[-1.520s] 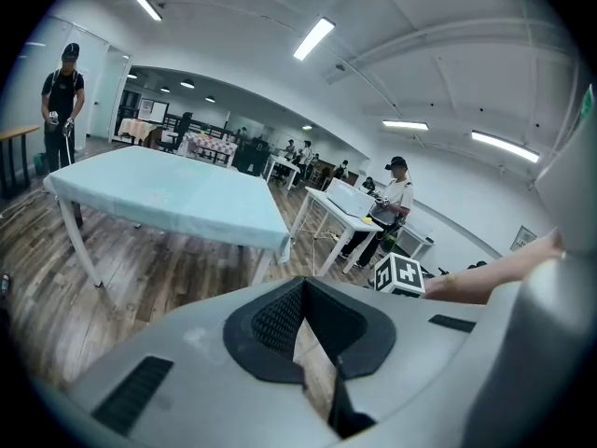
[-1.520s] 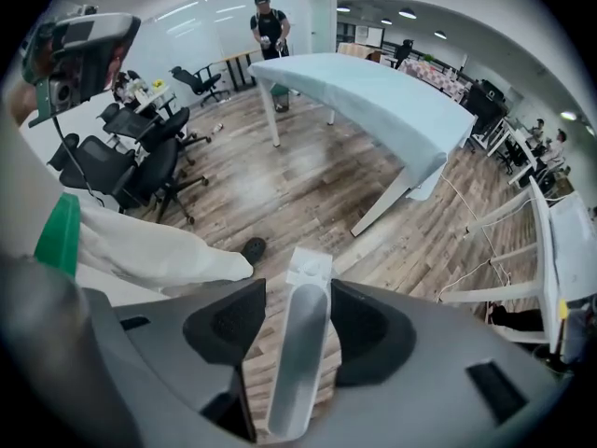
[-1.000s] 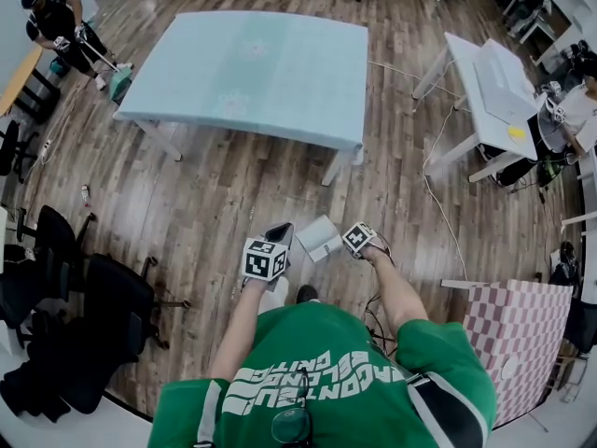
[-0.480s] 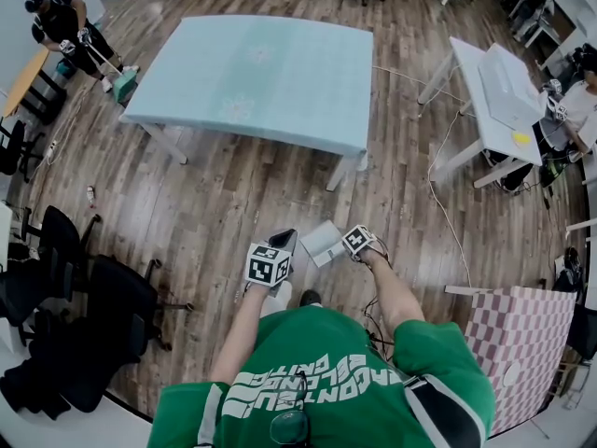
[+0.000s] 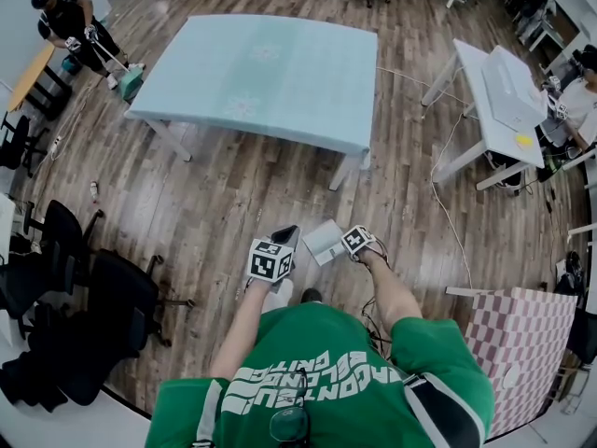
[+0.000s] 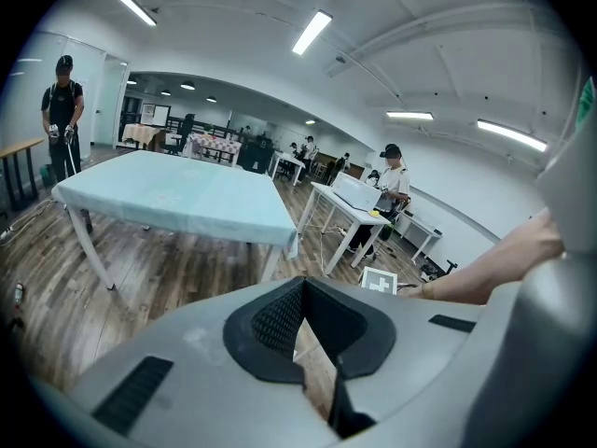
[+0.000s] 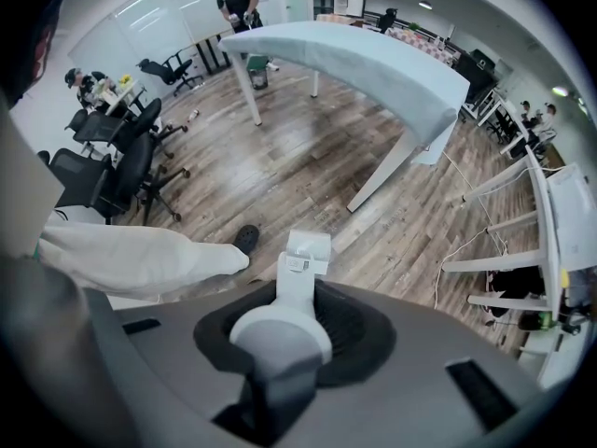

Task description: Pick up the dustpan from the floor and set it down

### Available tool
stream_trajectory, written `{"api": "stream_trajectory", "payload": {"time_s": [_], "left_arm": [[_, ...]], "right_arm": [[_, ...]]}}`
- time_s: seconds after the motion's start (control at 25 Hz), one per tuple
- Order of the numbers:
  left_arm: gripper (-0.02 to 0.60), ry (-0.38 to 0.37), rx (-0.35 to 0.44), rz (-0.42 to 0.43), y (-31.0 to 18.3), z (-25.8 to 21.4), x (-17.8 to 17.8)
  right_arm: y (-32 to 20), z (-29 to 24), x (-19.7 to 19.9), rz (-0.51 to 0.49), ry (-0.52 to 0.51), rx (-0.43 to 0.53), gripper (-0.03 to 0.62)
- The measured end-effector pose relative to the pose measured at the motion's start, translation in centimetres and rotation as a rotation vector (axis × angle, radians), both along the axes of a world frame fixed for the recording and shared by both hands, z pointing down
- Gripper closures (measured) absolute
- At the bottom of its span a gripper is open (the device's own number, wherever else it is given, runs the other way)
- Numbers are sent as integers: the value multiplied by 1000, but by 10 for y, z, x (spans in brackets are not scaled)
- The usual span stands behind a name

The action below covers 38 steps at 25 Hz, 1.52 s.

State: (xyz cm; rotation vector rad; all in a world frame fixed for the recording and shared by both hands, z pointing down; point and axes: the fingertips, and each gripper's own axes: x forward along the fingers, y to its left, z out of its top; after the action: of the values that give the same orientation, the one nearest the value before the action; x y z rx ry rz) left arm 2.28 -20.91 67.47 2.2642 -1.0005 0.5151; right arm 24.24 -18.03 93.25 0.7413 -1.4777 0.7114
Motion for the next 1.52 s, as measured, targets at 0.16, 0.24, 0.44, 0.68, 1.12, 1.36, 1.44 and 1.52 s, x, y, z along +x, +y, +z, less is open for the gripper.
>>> {"api": "stream_trajectory", "payload": {"time_s": [0.16, 0.24, 0.44, 0.68, 1.12, 1.36, 1.44, 1.52], "left_arm": [[578, -1, 6, -7, 5, -2, 0], [578, -5, 7, -11, 8, -3, -2], [578, -14, 4, -14, 19, 0, -5], [578, -16, 9, 8, 33, 2, 9], [578, 23, -5, -12, 65, -5, 24], [578, 49, -17, -53, 84, -11, 16], [578, 49, -10, -91, 84, -14, 7], [578, 52, 5, -146, 82, -21, -5]], "right_arm": [[5, -3, 8, 2, 17, 19, 482], [8, -4, 10, 5, 19, 21, 482], [19, -4, 9, 37, -12, 18, 482], [26, -20, 13, 62, -3, 65, 482], [57, -87, 4, 77, -70, 165, 482], [63, -131, -27, 23, -196, 268, 482], [62, -148, -36, -1, -231, 313, 482], [62, -167, -45, -21, -264, 363, 482]]}}
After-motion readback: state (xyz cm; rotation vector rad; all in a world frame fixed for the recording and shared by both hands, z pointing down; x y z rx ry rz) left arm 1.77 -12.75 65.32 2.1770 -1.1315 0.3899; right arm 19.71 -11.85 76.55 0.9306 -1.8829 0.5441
